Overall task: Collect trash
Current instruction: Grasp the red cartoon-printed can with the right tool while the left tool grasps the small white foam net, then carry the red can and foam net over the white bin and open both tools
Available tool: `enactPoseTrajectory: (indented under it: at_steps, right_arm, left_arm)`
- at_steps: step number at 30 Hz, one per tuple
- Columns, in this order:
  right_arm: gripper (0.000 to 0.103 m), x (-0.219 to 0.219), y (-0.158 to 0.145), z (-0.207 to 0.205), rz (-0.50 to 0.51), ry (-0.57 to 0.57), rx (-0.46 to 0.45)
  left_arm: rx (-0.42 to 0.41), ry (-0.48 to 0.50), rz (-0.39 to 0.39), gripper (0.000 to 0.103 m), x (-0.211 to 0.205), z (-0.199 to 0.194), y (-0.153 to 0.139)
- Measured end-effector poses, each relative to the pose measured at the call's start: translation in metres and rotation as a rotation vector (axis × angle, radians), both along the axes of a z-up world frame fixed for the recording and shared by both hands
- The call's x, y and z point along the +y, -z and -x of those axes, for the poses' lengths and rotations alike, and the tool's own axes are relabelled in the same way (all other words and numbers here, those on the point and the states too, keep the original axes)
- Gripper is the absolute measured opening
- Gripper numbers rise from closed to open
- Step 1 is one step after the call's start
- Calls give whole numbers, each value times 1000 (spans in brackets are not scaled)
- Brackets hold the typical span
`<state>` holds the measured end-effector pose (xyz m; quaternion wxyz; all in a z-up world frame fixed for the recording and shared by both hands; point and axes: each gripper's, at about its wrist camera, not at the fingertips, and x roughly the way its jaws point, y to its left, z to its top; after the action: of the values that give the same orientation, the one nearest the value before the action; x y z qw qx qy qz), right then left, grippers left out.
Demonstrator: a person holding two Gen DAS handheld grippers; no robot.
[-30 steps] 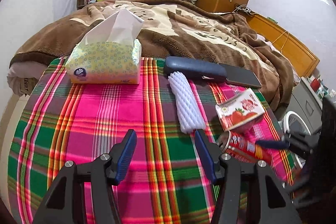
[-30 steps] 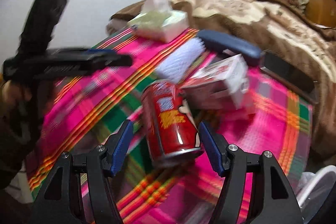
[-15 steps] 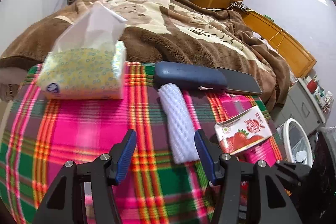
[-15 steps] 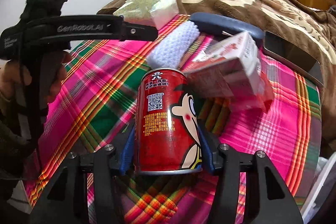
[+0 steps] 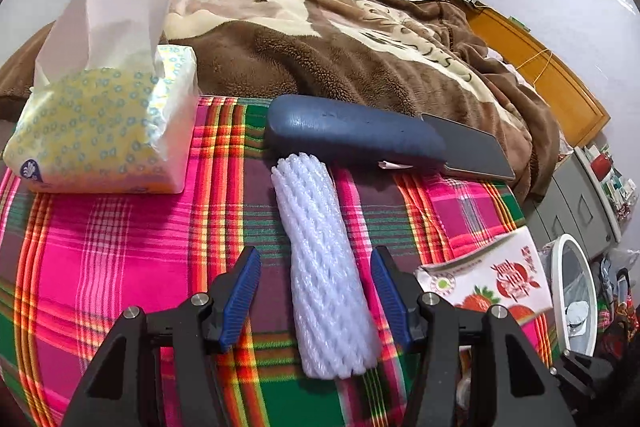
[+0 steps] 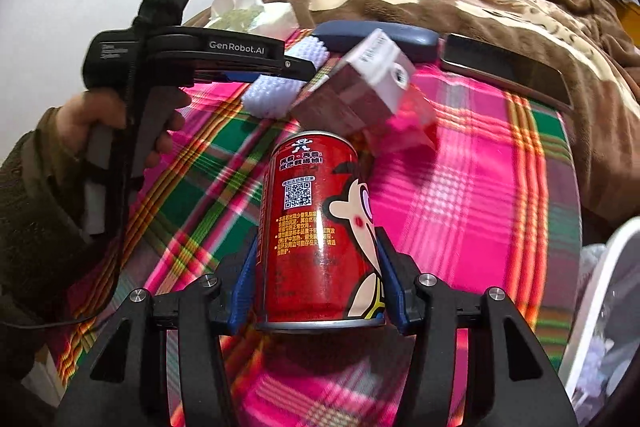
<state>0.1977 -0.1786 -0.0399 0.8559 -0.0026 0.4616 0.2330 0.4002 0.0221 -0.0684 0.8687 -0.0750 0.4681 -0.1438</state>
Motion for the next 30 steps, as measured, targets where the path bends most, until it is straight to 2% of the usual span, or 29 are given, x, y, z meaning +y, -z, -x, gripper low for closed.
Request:
enactPoseTrajectory:
  at_steps: [5,10,14,18,22,30]
  right_arm:
    - [54,-12,2,4,9,49,-2]
    - [54,-20,3,2,-8,87,6]
    - [54,-22,4,1,-11,109,4]
    - [54,-25,4,6,-17,121,4]
    - [54,-25,4,7,-14,131,1]
    - [54,-27,1,16,-35,151,-3]
  left_arm:
    - [-6,-10,11,57,1,-6,1]
    - [-18,-16,-25,56,-5,-7,2]
    - [-41,-13,-117,43,-12,-3,2]
    - [-37,-11,-119,26,-13,3,1]
    - [-46,4,-137,25,-16,15,0]
    - [-38,-9,-98,25,-8,47,-4]
